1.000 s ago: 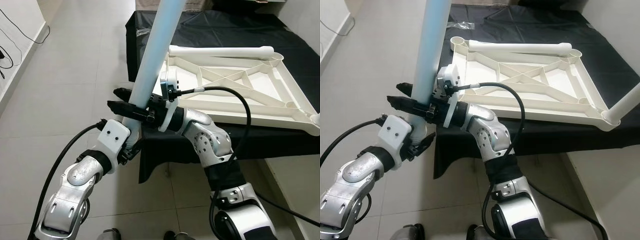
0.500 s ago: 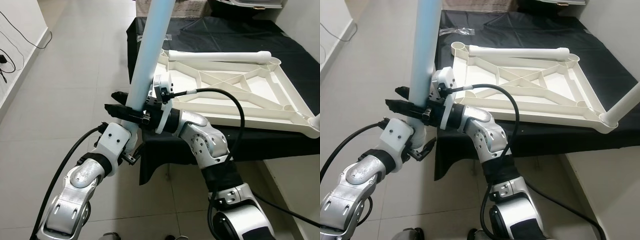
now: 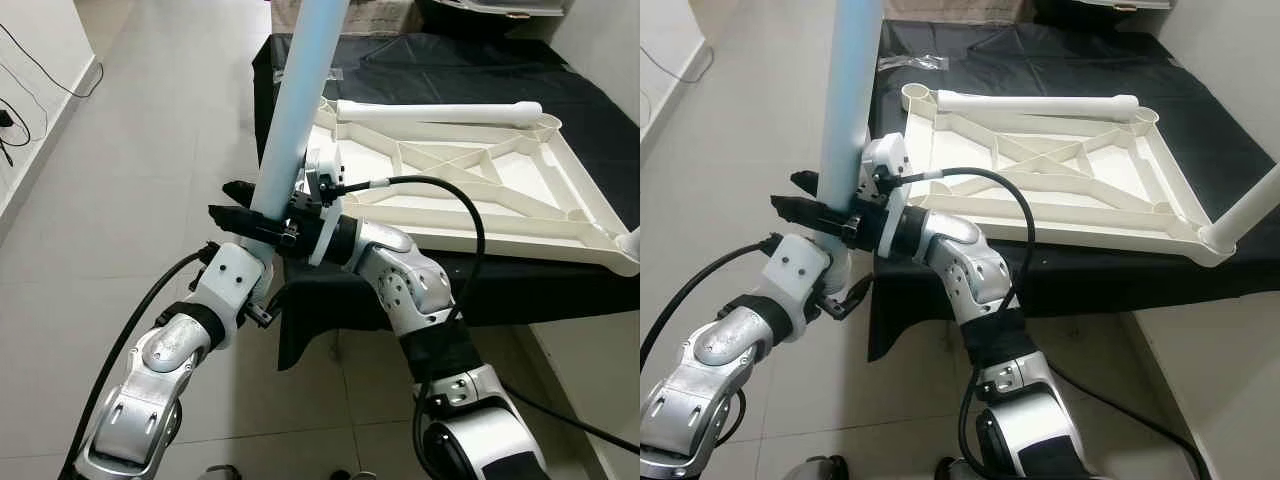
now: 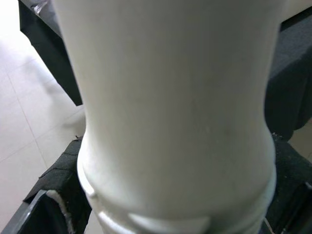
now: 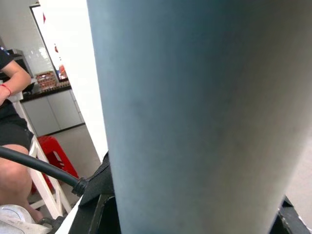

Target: Building children table

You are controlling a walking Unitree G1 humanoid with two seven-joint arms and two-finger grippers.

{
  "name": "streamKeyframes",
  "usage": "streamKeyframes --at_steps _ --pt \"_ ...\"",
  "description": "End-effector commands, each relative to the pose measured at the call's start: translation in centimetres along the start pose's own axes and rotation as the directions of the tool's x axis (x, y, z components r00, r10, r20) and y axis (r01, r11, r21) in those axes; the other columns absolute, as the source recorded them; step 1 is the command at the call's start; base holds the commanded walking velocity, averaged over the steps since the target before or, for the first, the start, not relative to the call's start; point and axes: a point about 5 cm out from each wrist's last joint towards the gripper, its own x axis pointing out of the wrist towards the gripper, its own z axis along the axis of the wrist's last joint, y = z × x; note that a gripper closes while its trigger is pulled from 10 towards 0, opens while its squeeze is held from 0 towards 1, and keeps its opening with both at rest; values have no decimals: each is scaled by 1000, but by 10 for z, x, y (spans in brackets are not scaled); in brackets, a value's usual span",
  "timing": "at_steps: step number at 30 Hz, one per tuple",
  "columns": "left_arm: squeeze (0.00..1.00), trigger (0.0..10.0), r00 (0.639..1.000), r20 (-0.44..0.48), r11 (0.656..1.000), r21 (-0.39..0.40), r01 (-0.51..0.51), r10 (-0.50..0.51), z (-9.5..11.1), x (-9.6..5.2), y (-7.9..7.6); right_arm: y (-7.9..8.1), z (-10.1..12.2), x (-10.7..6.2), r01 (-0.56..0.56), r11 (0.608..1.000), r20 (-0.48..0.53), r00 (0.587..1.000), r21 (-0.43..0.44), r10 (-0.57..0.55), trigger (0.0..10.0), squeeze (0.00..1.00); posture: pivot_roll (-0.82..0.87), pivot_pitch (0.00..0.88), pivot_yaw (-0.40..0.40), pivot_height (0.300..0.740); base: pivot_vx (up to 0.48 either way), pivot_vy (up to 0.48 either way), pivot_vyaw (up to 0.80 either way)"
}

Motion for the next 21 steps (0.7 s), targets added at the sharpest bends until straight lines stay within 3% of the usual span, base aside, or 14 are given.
streamKeyframes --at_steps 1,11,21 --pt "0 10000 990 140 999 25 23 -26 27 3 -4 12 -23 14 -70 995 -67 995 77 75 10000 0 120 160 -68 740 0 0 0" --pt "0 10000 987 159 1000 22 -2 -1 31 2 -1 7 -31 11 -43 995 -87 995 85 50 10000 0 119 161 -69 740 0 0 0" --pt "0 10000 990 139 1000 12 3 -4 27 -5 -7 -11 -29 5 42 997 -97 995 60 -37 10000 0 123 165 -74 740 0 0 0"
